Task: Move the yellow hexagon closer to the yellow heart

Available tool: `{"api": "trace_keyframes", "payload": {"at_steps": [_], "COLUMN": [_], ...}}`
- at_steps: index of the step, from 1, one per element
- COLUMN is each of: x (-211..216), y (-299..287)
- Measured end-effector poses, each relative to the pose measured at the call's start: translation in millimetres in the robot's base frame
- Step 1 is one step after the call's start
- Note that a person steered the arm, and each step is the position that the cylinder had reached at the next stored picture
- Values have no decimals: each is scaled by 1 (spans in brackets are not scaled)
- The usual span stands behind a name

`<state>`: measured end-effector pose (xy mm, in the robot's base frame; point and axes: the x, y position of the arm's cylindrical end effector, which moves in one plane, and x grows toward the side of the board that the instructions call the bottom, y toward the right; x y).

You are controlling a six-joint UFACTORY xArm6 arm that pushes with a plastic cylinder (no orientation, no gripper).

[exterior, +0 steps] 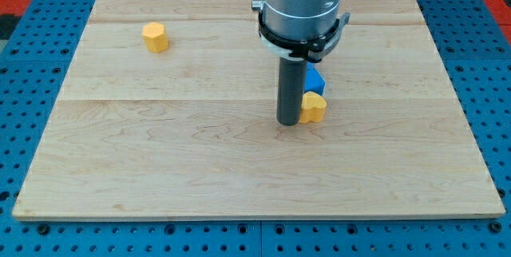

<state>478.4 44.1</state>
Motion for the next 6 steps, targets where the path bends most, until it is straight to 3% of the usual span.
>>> {"api": "trace_keyframes", "payload": {"at_steps": [1, 2, 3, 4, 5, 6], "x": [0, -33, -95, -164, -207, -219], "y": [2, -18, -32, -74, -133, -197]}}
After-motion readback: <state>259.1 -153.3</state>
